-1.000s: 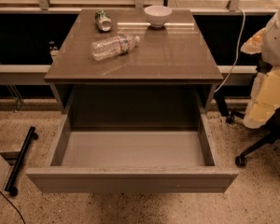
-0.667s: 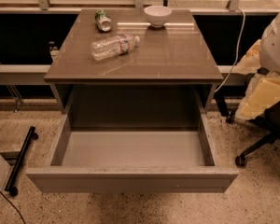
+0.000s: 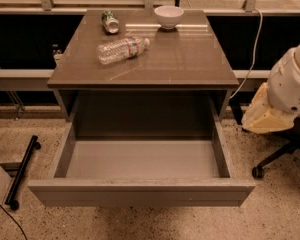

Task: Close top drawer

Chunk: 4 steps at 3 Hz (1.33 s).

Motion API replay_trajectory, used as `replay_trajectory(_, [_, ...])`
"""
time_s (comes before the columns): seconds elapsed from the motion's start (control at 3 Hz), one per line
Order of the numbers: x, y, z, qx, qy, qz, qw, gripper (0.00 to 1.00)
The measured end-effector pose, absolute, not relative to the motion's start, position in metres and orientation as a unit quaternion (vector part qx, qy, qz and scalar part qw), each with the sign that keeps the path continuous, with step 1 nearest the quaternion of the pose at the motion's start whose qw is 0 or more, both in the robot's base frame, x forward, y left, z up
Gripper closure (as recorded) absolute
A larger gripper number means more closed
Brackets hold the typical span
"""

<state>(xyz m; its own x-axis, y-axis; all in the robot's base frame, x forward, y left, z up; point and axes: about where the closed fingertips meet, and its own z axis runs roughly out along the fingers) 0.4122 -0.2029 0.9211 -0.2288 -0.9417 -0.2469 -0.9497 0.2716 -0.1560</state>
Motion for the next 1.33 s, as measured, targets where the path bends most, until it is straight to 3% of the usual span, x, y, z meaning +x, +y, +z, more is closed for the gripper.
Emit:
replay_trajectory(0.33, [0.41,-0.203,0.918,-0.603,0.784,0.014,0.144,1.0])
replay_trajectory(1.33, [0.404,-0.176,0.871,-0.603,0.789,0.026,0.116,1.0])
